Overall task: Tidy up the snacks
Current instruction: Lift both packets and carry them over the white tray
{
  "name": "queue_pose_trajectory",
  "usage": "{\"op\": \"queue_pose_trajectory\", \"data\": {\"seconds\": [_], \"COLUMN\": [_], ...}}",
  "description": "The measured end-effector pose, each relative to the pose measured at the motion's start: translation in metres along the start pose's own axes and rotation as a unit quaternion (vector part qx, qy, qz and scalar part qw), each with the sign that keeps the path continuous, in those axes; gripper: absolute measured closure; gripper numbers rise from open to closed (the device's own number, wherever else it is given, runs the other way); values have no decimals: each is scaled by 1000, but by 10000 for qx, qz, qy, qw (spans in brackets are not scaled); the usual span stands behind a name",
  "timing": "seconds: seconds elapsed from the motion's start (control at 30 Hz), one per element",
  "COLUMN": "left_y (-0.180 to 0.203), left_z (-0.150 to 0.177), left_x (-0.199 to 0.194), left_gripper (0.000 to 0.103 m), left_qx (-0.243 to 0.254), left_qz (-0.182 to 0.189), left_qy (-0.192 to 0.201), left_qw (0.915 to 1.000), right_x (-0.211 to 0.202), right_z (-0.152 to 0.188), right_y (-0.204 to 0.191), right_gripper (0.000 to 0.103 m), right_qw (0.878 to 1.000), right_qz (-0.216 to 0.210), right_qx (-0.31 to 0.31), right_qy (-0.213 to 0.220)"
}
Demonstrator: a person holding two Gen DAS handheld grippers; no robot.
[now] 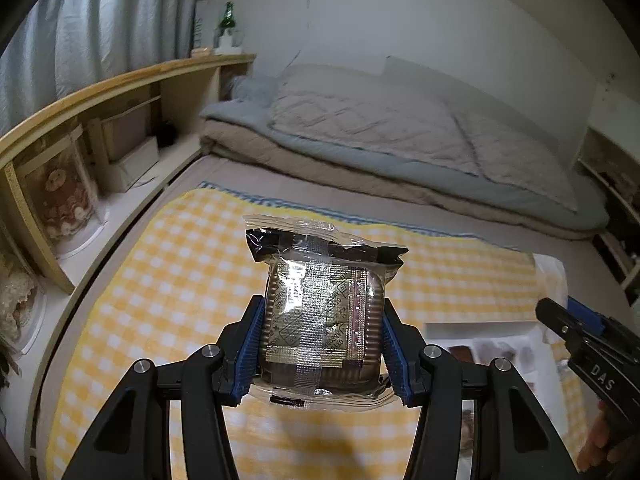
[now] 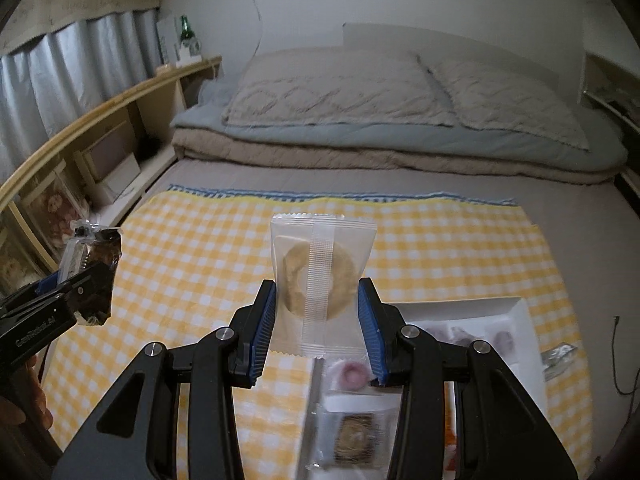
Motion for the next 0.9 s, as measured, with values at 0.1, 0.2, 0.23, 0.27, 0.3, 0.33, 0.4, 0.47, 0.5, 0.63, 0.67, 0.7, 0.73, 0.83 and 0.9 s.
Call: {"op": "queue_pose_trajectory", "data": {"seconds": [0.1,0.2,0.23,0.27,0.3,0.33,0.4,0.47,0.5,0.63,0.67,0.7,0.73,0.83,0.9], "left_y": [19,33,41,46,54,58,69,83,87,110,117,122,130,147,150], "left_z": [4,8,12,12,15,17,21,26,27,35,39,40,44,54,53], "left_x": [-17,-23,-26,-24,-25,-25,-21,-15,-12,2,6,10,14,30,48], "left_gripper": [50,50,50,50,50,50,50,50,50,50,50,50,50,50,50], "left_qx": [115,141,161,175,209,226,265,319,331,376,400,413,431,454,479], "left_qz": [127,269,348,378,440,482,562,653,686,875,935,974,1044,1218,1287], "left_qy": [113,126,117,110,99,91,38,-58,-94,-290,-367,-416,-506,-783,-961], "left_qw": [9998,9995,9992,9991,9988,9985,9981,9973,9971,9950,9941,9935,9923,9884,9859], "right_x": [-13,-23,-25,-27,-29,-31,-34,-37,-37,-39,-39,-39,-39,-35,-32], "right_z": [0,2,2,3,4,5,8,10,12,18,19,21,22,27,30], "right_y": [12,26,31,35,39,45,55,67,73,103,108,116,123,143,155], "right_gripper": [62,62,62,62,62,62,62,62,62,62,62,62,62,62,62], "right_qw": [9999,9998,9997,9996,9996,9994,9992,9990,9987,9972,9969,9964,9958,9940,9928], "right_qz": [65,149,175,208,238,283,350,415,466,681,717,774,829,990,1070], "right_qx": [3,29,44,50,47,44,65,110,137,275,307,349,380,472,539], "right_qy": [92,147,156,161,166,169,166,158,150,100,89,70,50,-26,-83]}}
Point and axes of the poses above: each gripper's, at about its wrist camera, not at the fingertips, and x roughly the way its jaws point, y to its right, z to its underside, the point moved 5 cm from there along x, roughly the way its jaws point, and after that the axes turned 4 degrees about y, right-handed, at the moved point
